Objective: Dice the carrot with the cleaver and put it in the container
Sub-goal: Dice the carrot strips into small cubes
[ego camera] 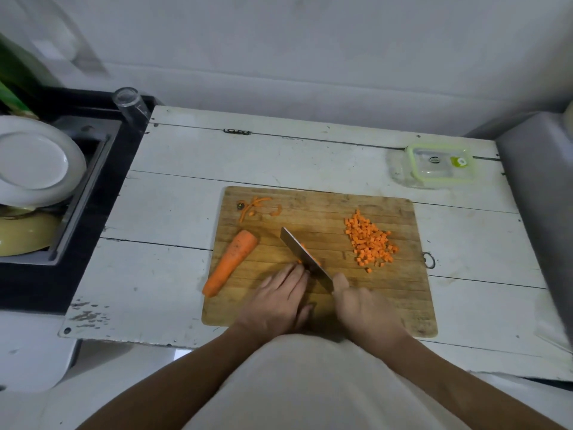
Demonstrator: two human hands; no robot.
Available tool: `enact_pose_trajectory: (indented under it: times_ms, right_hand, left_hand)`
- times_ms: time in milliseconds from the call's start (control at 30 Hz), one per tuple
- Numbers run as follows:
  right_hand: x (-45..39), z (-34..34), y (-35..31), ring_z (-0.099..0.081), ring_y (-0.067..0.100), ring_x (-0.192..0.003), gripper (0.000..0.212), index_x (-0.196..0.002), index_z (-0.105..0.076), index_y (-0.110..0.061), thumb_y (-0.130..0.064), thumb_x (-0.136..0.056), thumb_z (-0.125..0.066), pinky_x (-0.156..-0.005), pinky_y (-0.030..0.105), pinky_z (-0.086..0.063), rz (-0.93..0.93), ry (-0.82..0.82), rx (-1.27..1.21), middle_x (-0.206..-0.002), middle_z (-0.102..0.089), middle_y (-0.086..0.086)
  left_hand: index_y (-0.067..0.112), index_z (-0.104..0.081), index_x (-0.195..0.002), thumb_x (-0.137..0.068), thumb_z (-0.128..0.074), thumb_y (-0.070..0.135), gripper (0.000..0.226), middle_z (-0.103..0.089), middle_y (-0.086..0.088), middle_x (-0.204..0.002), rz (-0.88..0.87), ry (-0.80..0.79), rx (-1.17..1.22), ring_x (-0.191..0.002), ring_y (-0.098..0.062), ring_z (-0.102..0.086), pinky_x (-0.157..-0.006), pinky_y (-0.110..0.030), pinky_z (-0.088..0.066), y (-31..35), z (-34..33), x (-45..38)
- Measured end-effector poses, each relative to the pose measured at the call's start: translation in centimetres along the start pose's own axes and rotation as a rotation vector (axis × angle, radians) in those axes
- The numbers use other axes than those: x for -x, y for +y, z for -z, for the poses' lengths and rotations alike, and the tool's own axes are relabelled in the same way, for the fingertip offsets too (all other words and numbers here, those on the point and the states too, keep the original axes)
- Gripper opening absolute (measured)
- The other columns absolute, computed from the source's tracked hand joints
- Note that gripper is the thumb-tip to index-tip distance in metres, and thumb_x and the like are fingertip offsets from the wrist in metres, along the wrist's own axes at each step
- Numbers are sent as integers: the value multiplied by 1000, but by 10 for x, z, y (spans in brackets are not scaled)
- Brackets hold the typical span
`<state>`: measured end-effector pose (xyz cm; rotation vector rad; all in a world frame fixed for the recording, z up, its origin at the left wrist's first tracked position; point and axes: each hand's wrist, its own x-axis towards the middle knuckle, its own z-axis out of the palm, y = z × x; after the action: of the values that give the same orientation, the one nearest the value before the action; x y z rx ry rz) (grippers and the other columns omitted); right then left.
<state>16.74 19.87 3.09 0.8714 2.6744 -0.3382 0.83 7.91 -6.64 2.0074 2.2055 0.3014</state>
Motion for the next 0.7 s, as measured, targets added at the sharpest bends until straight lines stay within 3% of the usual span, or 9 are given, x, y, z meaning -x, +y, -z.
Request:
enact_pose_trajectory:
  times_ms: [100,200,267,333,400,467,567,633,700]
  right_hand:
    - [6,-3,8,-70,27,-82,13,-117,-38,-27,-32,-105,-39,-70,40,-57,-99,-8,-128,-91,-69,2]
    - [17,-3,22,-66,29,-85,16,-112,-48,-32,-42,-104,-40,-68,39,-52,-161,24,-305,-92,-68,5]
    - [20,-5,34,-65,24,-74,13,-103,-56,-27,-38,-101,-49,-65,40,-52,-166,67,-471,-81,-68,1]
    - [20,-5,43,-63,19,-61,7,-96,-61,-26,-30,-100,-56,-59,38,-53,-202,75,-651,-69,-66,-3]
    - [20,-3,50,-62,25,-50,10,-91,-61,-20,-21,-100,-57,-50,35,-48,-275,67,-904,-61,-64,4]
    - [21,2,52,-56,32,-46,13,-88,-57,-14,-16,-100,-55,-45,32,-42,-353,77,-1108,-58,-57,15]
    - [24,13,55,-51,27,-45,10,-93,-56,-11,-16,-101,-54,-42,25,-37,-429,87,-1201,-58,-49,17]
    - [25,18,57,-51,26,-45,8,-96,-57,-10,-15,-101,-54,-41,24,-37,-432,66,-1191,-59,-49,16]
    - [26,21,58,-52,27,-47,8,-95,-56,-9,-15,-100,-54,-43,26,-38,-418,43,-1186,-63,-49,17]
  left_hand:
    - [12,-47,-149,-99,-43,53,65,-50,-8,-153,24,-48,29,-143,-24,-44,-110,-45,-47,1,4,0]
    - [12,-39,-155,-102,-36,50,65,-38,-7,-161,39,-109,107,-150,-22,-31,-121,-43,-33,5,16,-4]
    - [15,-38,-155,-104,-39,44,59,-33,-2,-161,75,-110,223,-148,-17,-29,-122,-39,-30,4,25,-5]
    - [16,-49,-146,-104,-47,37,47,-39,2,-152,84,-7,328,-135,-14,-43,-112,-36,-41,-1,30,-8]
    - [17,-57,-133,-101,-56,29,34,-45,4,-140,112,89,388,-121,-15,-53,-103,-35,-48,-9,37,-15]
    - [18,-57,-130,-96,-66,27,36,-48,4,-136,90,131,309,-121,-15,-52,-105,-36,-46,-21,42,-30]
    - [23,-45,-150,-94,-68,36,62,-41,5,-150,-81,-40,110,-140,-17,-35,-119,-39,-32,-33,47,-60]
    - [26,-39,-154,-97,-63,41,64,-39,7,-152,-149,-171,65,-143,-16,-29,-121,-36,-26,-37,48,-75]
    - [26,-48,-148,-97,-63,42,55,-46,7,-142,-160,-214,65,-135,-16,-36,-117,-35,-32,-38,47,-81]
